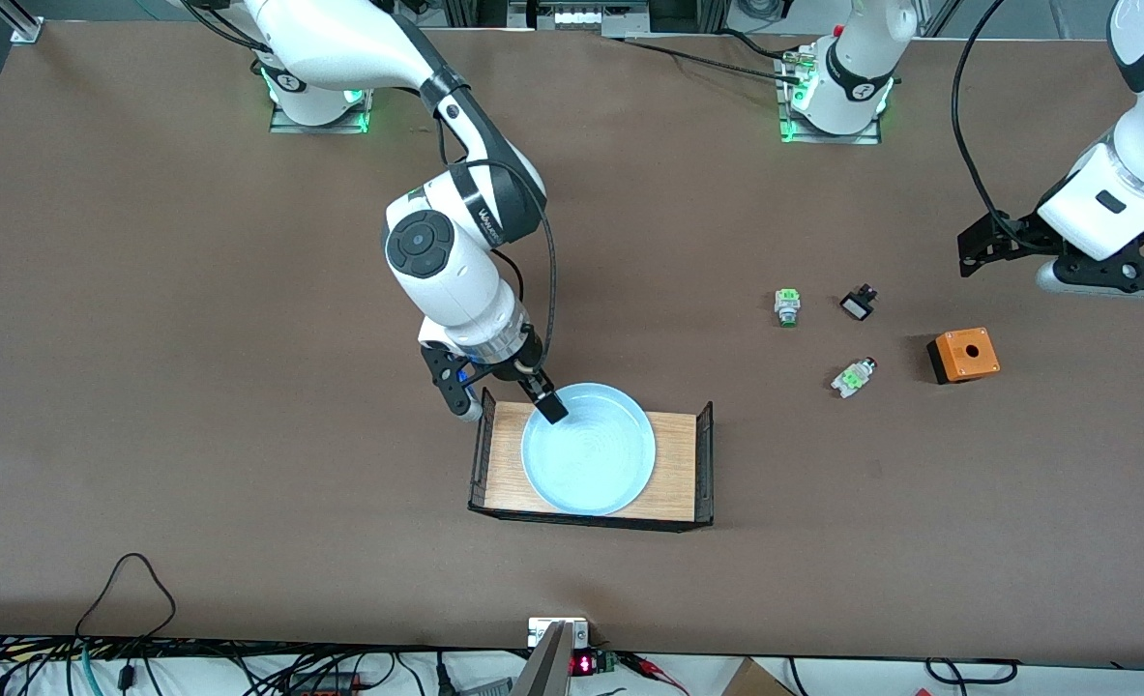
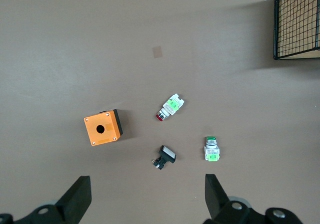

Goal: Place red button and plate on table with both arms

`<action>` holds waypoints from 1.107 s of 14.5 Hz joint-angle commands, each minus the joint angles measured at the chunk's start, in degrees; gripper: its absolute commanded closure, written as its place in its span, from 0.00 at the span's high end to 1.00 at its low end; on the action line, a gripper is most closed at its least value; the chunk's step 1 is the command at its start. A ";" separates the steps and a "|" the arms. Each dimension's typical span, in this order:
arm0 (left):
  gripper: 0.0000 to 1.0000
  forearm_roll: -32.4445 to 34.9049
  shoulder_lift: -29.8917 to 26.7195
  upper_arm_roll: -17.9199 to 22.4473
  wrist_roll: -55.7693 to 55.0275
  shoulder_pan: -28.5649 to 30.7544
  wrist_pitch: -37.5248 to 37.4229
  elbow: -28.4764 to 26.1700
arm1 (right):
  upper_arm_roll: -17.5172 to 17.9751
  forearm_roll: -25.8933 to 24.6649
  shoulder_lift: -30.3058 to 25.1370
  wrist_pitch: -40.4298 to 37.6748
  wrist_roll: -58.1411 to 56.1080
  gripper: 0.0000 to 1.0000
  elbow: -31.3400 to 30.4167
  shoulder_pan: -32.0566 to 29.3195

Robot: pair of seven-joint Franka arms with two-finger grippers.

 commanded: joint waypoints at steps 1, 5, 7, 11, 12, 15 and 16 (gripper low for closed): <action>1.00 -0.75 -0.37 -0.73 0.26 0.49 -3.04 1.73 | -0.14 1.27 0.40 0.92 0.59 1.00 0.53 -0.09; 1.00 -0.49 -0.19 -0.73 0.34 0.23 -3.66 2.09 | -0.14 1.19 0.49 1.53 0.33 0.99 0.44 -0.36; 1.00 -0.58 0.33 -0.73 0.52 0.49 -3.67 2.18 | -0.14 1.19 0.84 1.53 0.24 0.96 0.35 -0.36; 1.00 -0.49 0.51 -0.64 0.61 0.67 -3.67 2.27 | -0.14 1.19 1.20 1.36 -0.11 0.93 0.35 -0.45; 1.00 -0.49 0.51 -0.64 0.52 0.67 -3.67 2.36 | -0.14 1.19 1.20 1.27 -0.03 0.92 0.35 -0.45; 1.00 -0.49 0.51 -0.64 0.43 0.58 -3.67 2.36 | -0.14 1.10 1.20 0.92 -0.20 0.87 0.26 -0.53; 1.00 -0.49 0.51 -0.64 0.43 0.58 -3.67 2.36 | -0.14 1.10 1.20 0.92 -0.29 0.85 0.26 -0.53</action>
